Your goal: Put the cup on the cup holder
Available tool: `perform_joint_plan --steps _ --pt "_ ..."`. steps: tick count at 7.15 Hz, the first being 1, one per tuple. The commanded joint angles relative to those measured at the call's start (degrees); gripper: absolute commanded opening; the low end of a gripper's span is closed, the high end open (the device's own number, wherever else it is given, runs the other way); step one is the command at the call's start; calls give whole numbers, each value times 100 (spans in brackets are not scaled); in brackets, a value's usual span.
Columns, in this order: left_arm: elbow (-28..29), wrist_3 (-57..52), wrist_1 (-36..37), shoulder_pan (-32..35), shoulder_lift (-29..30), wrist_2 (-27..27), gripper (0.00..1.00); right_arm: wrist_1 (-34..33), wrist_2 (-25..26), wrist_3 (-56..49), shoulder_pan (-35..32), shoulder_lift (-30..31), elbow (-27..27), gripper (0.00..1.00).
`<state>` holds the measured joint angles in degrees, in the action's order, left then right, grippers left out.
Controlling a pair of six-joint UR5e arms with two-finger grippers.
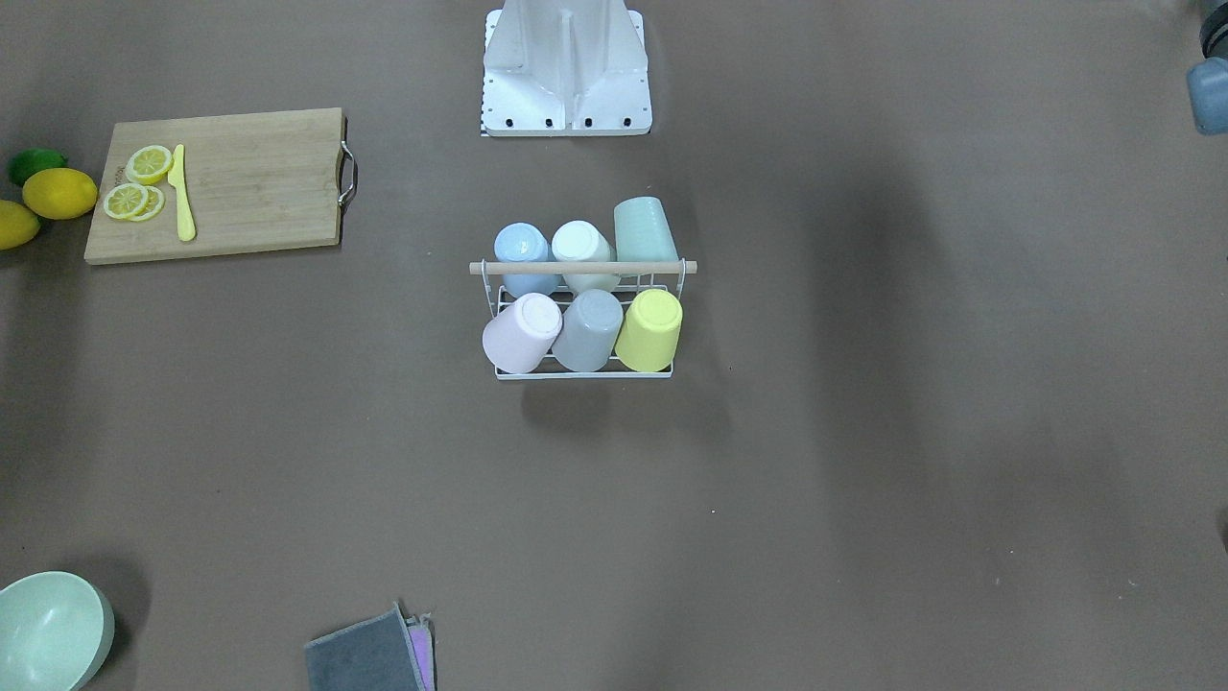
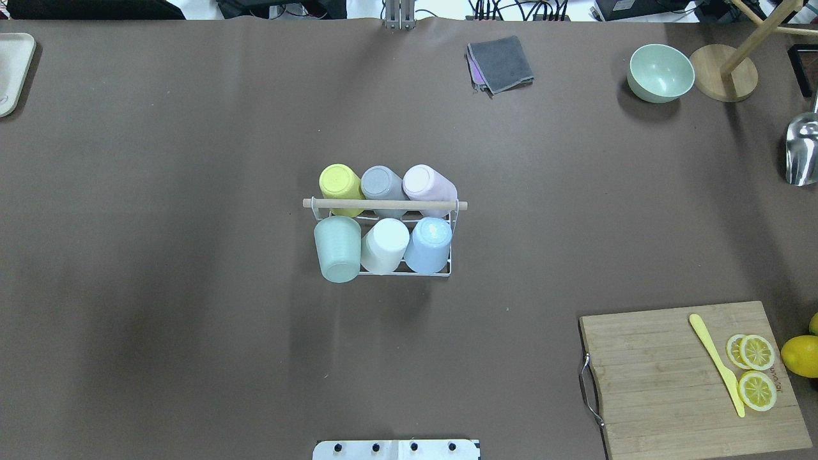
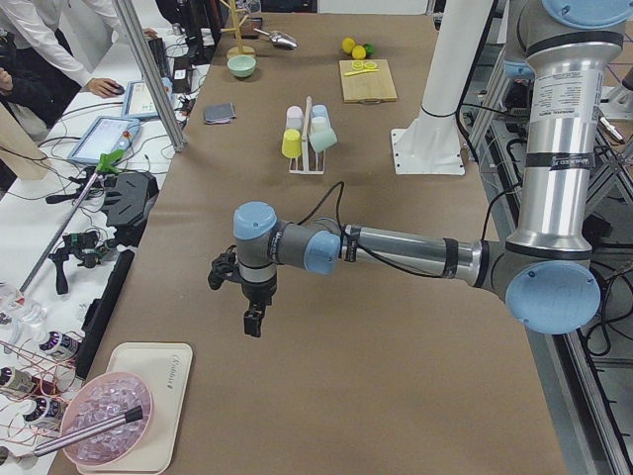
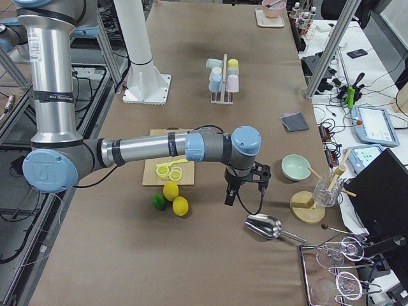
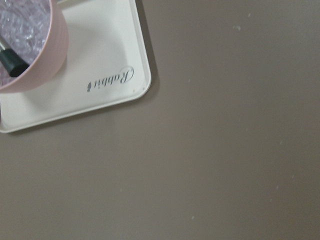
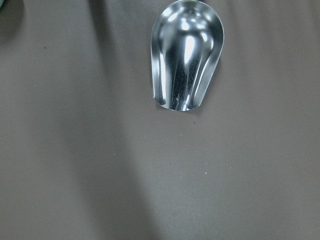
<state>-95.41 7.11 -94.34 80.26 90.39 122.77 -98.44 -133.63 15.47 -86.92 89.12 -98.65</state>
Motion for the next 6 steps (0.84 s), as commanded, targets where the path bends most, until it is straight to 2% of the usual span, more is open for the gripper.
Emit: perform_joint_plan --steps 1,6 --pt "83 133 4 -19 -21 379 97 9 38 -9 0 9 30 100" --pt "49 107 -250 -28 5 336 97 35 56 -44 0 1 66 100"
